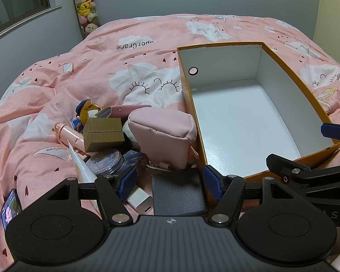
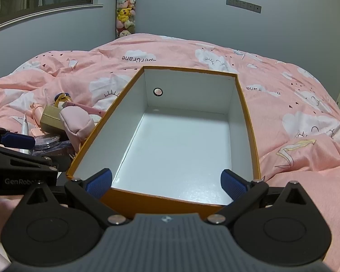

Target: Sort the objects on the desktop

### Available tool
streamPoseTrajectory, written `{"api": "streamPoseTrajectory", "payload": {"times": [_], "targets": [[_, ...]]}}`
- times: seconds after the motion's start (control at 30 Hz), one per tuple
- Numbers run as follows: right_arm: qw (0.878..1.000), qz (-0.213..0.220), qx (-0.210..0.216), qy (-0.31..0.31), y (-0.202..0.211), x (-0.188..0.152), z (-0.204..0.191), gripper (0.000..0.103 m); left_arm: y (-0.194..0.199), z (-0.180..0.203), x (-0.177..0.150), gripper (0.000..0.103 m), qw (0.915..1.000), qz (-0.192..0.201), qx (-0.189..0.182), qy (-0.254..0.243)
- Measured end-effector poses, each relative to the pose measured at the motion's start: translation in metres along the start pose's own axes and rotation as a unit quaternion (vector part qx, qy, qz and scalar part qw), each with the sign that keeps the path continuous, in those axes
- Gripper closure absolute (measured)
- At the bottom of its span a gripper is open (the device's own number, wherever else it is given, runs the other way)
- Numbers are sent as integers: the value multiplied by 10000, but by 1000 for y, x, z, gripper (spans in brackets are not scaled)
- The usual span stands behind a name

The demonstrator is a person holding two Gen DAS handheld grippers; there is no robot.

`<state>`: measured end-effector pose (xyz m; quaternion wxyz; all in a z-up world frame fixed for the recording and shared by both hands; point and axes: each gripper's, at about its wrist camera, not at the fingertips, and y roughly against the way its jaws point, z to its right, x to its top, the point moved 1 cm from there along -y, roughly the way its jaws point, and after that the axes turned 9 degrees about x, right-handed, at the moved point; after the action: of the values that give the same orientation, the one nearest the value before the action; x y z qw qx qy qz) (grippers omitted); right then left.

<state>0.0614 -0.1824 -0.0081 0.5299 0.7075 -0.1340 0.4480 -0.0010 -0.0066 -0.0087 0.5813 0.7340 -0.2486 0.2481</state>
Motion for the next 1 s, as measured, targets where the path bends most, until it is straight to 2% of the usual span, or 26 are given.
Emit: {"api": "streamPoseTrajectory", "payload": {"times": [0.6,0.8,0.87,1.0], "targets": [[9999,-144,32,-53,-5,0,3,2,-2,1,0,26,10000,-24,9,-13],[9995,-245,181,50,-11,9,4,21,-2,-12,10,27,9989,-112,-381,253],[9993,-238,278,108,-13,15,4,31,-2,-19,14,32,9987,-115,-373,334],[9971,-210,655,318,-18,33,-1,38,-6,-38,26,43,9971,-216,-452,580]]}}
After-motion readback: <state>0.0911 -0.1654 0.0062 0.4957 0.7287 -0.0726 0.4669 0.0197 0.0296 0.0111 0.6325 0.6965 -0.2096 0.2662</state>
